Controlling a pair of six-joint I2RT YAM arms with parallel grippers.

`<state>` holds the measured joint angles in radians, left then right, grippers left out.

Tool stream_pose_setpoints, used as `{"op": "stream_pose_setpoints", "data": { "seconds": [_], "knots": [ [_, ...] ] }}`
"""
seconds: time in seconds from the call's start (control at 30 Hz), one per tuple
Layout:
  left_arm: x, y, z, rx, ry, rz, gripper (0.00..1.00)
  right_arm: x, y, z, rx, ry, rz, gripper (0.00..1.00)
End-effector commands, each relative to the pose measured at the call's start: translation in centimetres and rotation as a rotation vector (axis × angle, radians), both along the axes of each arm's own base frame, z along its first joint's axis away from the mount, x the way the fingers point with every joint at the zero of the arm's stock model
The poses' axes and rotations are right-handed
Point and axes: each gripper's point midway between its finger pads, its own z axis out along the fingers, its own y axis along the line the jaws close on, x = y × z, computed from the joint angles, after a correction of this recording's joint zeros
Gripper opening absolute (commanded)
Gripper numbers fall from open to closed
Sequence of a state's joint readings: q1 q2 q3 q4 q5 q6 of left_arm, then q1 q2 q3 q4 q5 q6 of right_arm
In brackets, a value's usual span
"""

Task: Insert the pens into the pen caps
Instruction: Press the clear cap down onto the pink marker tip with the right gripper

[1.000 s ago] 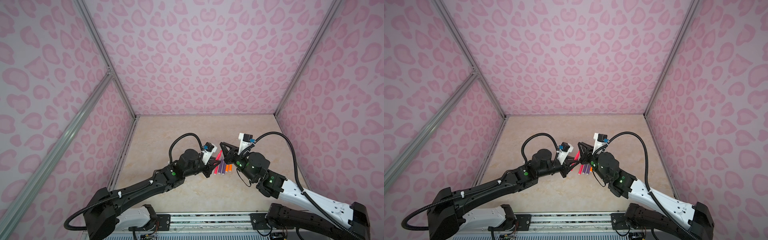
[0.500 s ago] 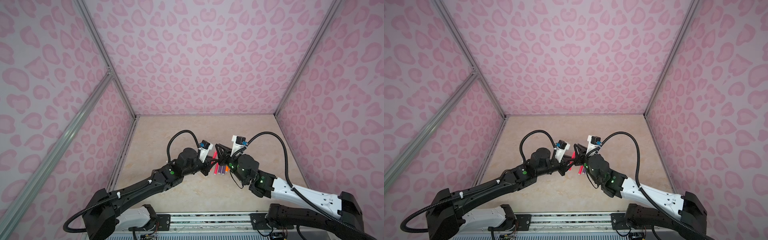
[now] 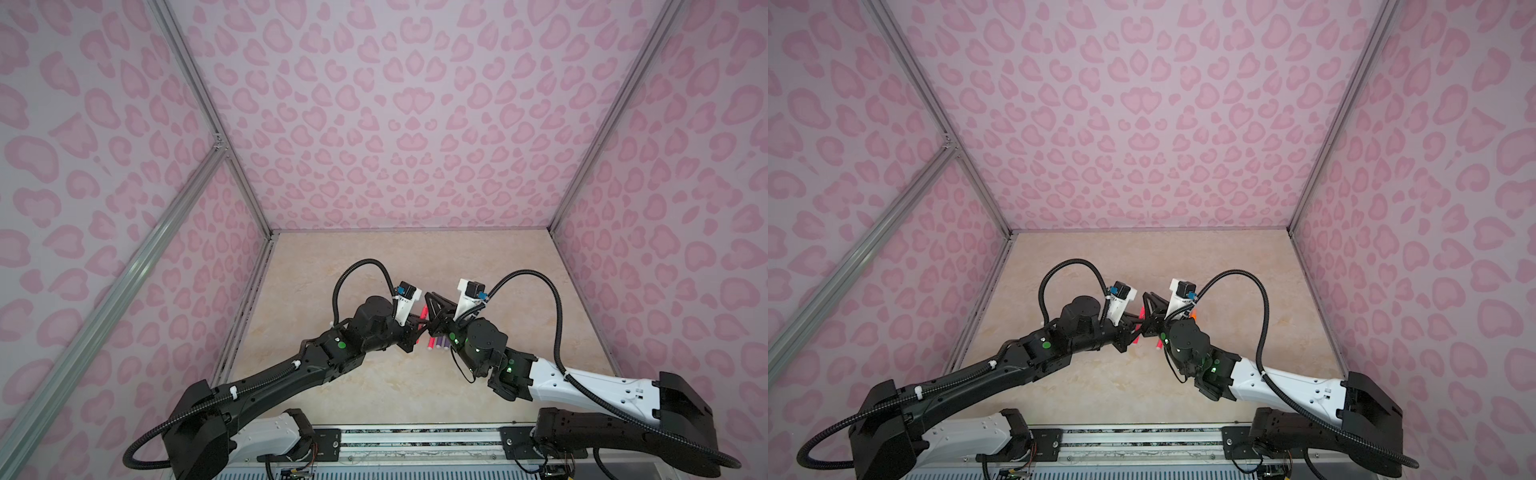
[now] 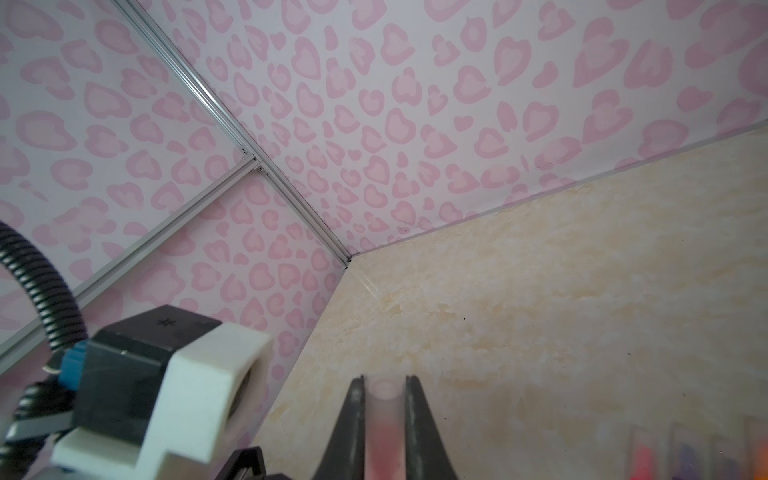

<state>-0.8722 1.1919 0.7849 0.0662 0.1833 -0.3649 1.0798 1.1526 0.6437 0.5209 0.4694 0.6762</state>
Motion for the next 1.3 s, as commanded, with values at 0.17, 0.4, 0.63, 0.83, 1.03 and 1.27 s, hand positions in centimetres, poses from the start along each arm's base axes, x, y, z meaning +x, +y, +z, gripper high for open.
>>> {"op": "stream_pose_setpoints", "data": {
  "seconds": [0.17,0.4,0.63,0.83,1.03,1.27],
  "knots": [
    [1.6,0.2,3.8,-0.154,-0.061,0.044,0.04,-2.6,2.7,-0.2,0.053,0.005,0.225,0.00],
    [1.6,0.9,4.6,-0.233,-0.040,0.019,0.04,-4.4,2.9,-0.3,0.133,-0.011,0.346,0.00],
    [0.7,1.1,5.8,-0.295,-0.052,-0.035,0.04,-5.6,1.6,-0.4,0.226,-0.055,0.412,0.00],
    [0.4,1.4,6.4,-0.328,-0.063,-0.048,0.04,-7.1,1.5,0.8,0.286,-0.115,0.492,0.00],
    [0.3,1.6,6.5,-0.328,-0.072,-0.043,0.04,-7.5,2.0,0.3,0.295,-0.108,0.522,0.00],
    [1.3,1.8,5.3,-0.214,-0.108,0.010,0.04,-4.4,1.7,0.2,0.158,-0.024,0.372,0.23]
  ]
}}
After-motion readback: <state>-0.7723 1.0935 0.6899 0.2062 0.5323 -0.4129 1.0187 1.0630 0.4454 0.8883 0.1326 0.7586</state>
